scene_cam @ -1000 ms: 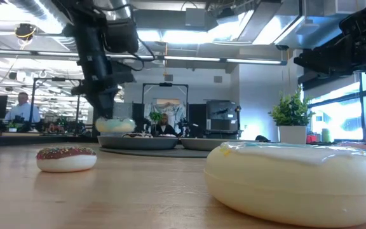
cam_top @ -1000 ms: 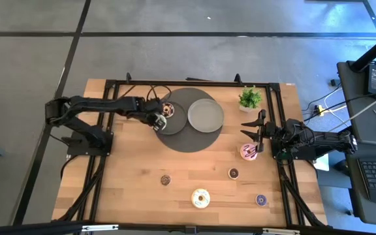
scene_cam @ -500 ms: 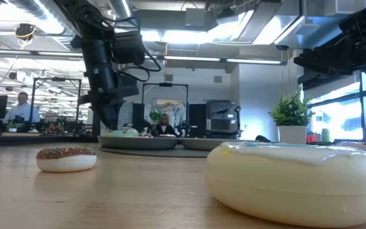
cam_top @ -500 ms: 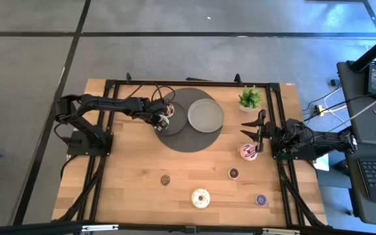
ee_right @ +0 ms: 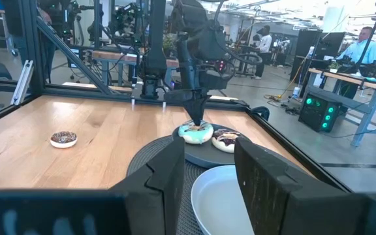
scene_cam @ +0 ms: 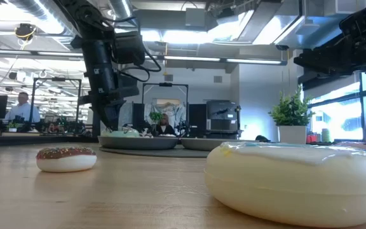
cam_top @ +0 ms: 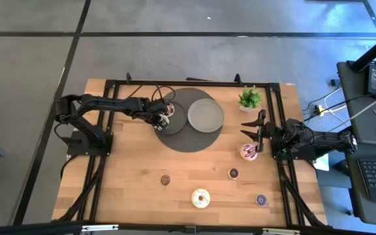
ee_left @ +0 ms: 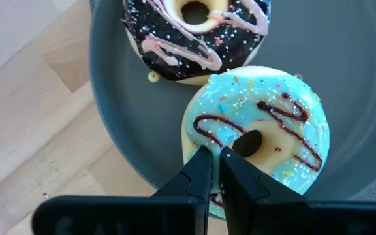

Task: Pick & Place donuts
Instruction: Put the big blue doughnut on the dark gray plate, then put the small dark brown doughnut on the gray plate

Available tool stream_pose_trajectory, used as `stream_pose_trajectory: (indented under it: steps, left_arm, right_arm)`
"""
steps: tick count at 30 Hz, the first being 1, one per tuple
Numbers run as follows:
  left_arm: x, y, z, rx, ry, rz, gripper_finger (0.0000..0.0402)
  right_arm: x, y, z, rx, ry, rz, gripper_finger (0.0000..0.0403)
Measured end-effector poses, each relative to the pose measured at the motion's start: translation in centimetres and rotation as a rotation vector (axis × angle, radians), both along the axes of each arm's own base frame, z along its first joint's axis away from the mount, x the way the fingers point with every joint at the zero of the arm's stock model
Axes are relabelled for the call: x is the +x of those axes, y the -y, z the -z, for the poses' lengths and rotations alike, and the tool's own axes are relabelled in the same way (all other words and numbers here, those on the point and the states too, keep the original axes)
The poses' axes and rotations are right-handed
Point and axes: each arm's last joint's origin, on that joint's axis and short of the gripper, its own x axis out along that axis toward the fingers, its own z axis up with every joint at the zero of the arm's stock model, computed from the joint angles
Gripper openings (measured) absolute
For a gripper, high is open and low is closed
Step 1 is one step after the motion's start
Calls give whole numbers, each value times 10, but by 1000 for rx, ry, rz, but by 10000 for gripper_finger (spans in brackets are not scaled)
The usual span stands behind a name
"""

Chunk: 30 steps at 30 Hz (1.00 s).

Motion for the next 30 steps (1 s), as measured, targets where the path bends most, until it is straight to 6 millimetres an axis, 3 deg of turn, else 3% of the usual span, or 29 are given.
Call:
stream_pose_trajectory:
  steps: [12,16,20,25,30]
  left_arm:
    - [-2,0,-5,-30,31,3,105]
    - [-6,-2,-22,-38,58,-5,115]
    - [-12,0,-44,-1,146,-2,114]
    - [-7,23,-68,133,272,80,112]
    - [7,61,-72,254,484,215,115]
  right_arm:
    - [0,0,0,6,1,0,136]
    - [0,-1,-3,53,32,-23,136]
    - [-4,-3,-26,13,62,-74,136]
    - [-4,-6,-60,-17,-59,-104,136]
    - [18,-9,-78,14,-254,-114,136]
